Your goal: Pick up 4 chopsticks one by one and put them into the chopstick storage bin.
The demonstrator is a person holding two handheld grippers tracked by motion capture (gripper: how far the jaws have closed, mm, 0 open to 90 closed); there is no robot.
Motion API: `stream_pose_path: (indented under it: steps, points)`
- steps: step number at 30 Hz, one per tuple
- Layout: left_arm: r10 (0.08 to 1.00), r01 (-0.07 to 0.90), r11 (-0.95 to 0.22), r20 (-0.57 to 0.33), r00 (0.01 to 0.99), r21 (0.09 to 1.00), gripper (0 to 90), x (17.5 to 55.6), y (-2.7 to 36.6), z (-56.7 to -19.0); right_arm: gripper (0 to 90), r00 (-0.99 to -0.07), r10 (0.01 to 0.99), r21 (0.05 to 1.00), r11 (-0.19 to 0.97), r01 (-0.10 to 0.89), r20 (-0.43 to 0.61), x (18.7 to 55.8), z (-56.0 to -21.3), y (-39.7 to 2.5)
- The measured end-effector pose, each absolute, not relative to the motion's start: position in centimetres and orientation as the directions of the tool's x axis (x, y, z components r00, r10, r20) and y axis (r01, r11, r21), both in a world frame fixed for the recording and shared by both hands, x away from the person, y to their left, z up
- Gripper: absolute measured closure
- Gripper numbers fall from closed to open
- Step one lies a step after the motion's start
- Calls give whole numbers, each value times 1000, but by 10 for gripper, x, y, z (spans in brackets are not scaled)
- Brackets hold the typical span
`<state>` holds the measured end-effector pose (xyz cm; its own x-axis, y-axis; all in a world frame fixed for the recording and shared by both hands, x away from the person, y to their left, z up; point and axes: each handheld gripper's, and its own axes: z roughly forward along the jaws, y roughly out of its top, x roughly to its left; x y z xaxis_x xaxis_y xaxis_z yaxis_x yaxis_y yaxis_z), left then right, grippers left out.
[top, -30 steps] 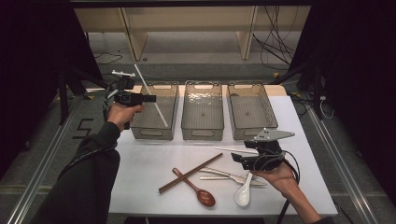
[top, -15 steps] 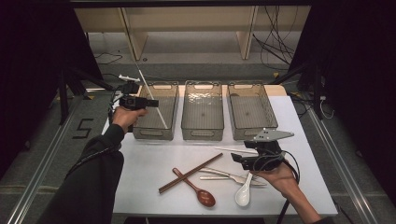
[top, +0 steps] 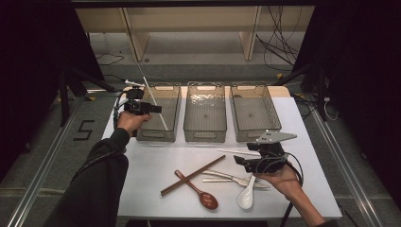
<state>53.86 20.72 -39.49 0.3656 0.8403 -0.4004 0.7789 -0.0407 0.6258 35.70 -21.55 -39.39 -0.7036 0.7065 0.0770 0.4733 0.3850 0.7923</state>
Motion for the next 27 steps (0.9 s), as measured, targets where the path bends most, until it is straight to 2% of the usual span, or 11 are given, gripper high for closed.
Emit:
stream_pose_path:
  steps: [2,10,12,13,14,18,19,20,24,27]
  points:
    - [844,782,-36,-400,357,622,775,539,207,-395,309,-704,706,792,385,474,78,357,-394,-215]
    - [861,783,-34,-379,338,622,706,542,204,-398,309,-705,705,790,387,475,78,357,-394,-215]
    - [857,779,-39,-380,349,626,636,541,205,-397,309,-704,705,791,385,476,80,357,-394,-216]
    - [856,776,-39,-379,351,630,636,539,205,-396,309,-704,705,791,385,476,80,357,-394,-216]
    - [854,772,-46,-375,360,634,565,537,205,-394,309,-705,705,790,386,476,81,357,-394,-216]
    - [823,749,-71,-386,417,659,388,523,202,-384,309,-702,708,792,383,475,78,359,-394,-218]
    - [813,740,-85,-383,439,667,388,517,200,-382,309,-702,708,792,383,475,78,359,-394,-218]
    - [805,727,-99,-375,460,680,323,511,199,-379,309,-699,711,791,385,475,74,361,-393,-220]
    - [766,656,-130,-345,543,743,263,477,195,-366,309,-690,720,775,397,492,69,373,-393,-226]
    - [753,631,-122,-343,562,766,240,464,194,-362,315,-697,714,745,434,506,58,383,-395,-232]
